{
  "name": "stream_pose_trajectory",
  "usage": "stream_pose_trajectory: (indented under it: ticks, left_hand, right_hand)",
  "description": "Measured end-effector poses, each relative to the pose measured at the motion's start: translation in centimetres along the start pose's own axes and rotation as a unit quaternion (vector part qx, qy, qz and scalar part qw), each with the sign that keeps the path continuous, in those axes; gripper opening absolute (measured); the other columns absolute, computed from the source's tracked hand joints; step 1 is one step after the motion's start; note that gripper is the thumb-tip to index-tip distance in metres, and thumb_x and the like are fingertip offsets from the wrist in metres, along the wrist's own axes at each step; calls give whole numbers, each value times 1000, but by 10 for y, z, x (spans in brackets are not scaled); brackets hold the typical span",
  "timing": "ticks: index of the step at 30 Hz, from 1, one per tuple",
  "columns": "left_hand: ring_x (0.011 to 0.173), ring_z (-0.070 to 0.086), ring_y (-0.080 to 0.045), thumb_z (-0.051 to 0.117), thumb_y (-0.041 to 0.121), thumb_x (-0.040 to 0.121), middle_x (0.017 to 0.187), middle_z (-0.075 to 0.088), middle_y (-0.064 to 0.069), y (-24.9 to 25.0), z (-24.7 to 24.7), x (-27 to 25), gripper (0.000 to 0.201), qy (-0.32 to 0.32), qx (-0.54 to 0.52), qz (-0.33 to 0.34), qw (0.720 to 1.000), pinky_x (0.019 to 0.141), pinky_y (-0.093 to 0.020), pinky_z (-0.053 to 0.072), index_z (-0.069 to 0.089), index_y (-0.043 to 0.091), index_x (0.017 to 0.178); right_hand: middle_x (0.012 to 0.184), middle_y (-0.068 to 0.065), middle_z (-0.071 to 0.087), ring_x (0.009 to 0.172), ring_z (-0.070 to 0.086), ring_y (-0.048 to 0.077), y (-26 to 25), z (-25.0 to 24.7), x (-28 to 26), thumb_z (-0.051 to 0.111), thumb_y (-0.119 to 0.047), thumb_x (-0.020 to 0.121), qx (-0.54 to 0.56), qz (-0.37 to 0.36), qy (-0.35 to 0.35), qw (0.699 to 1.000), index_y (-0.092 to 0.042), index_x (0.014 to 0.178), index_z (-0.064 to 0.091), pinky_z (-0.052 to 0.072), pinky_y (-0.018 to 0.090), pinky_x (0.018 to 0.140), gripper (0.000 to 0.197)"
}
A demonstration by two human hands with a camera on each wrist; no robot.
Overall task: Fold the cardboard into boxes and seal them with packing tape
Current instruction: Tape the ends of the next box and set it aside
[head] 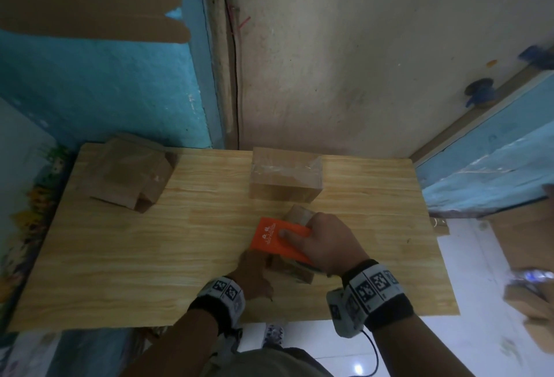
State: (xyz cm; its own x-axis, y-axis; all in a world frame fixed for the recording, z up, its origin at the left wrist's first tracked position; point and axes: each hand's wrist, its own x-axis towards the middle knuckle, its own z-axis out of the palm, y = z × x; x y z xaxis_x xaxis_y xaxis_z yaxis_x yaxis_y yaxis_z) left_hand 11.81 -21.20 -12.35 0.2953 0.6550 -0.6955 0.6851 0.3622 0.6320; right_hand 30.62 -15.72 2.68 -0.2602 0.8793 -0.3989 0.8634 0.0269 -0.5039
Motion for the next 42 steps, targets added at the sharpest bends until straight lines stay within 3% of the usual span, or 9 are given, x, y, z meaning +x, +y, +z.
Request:
stream_pose_trajectory:
  ticks: [7,11,15,20,25,28,30,32,42]
  left_hand:
    - [105,68,-4,87,13,80,110,74,13,46,-18,-5,48,-88,-119,82,986,94,-24,55,68,27,121]
    - [82,66,16,82,6,84,93,72,21,55,-7,-4,41,-81,-144,96,982,86,-18,57,68,20,119]
    - [95,70,5,83,11,84,104,74,9,59,-5,-4,41,-104,-141,114,978,87,-18,57,70,13,123]
    - [117,68,-36,73,10,93,122,72,-20,61,-3,-9,34,-132,-281,104,945,104,-54,53,67,5,126]
    - [113,71,-32,75,4,91,118,75,-15,71,-4,-16,38,-116,-256,131,951,102,-57,53,66,14,127]
    - [125,60,-47,86,19,83,140,62,-19,72,-9,-16,88,-85,-314,145,934,101,-66,49,37,48,150]
    - [155,21,-36,82,66,73,171,17,-9,70,-16,-11,111,4,-26,193,981,121,-66,24,8,59,155]
    - [157,-16,-19,58,92,70,170,-21,2,62,-18,-1,118,97,295,203,929,125,-61,-1,-2,46,161]
    - [153,-25,-8,44,101,69,171,-9,7,58,-18,2,106,124,329,199,915,119,-61,-21,9,52,157]
  right_hand:
    - [60,-6,61,53,57,4,-2,-6,-4,60,-68,97,11,-8,-10,1000,-26,67,58,45,26,58,52]
    - [71,-3,71,61,68,10,5,-6,-7,58,-76,92,20,10,-24,999,-24,78,65,62,36,67,54]
    - [75,-3,72,64,69,11,8,-9,-10,59,-73,94,17,25,-25,999,-25,81,65,64,38,73,50]
    - [96,-8,72,82,71,13,10,-13,-16,59,-70,95,31,5,-32,999,-36,97,62,63,43,82,34]
    - [108,-8,75,93,73,13,25,-22,-21,51,-86,79,58,40,-55,996,-37,122,66,61,45,92,67]
    - [99,-5,73,88,72,16,28,-28,-21,56,-81,86,16,63,-75,995,-29,106,67,62,42,91,57]
    - [88,-5,68,81,69,18,33,-31,-22,58,-77,92,-25,78,-83,993,-28,88,59,61,38,86,49]
    - [86,-2,69,78,71,19,45,-32,-23,56,-81,90,-45,103,-87,990,-24,88,60,63,40,84,57]
    - [79,6,78,62,76,20,88,-23,-43,48,-97,76,14,109,-98,989,-14,91,72,68,43,72,88]
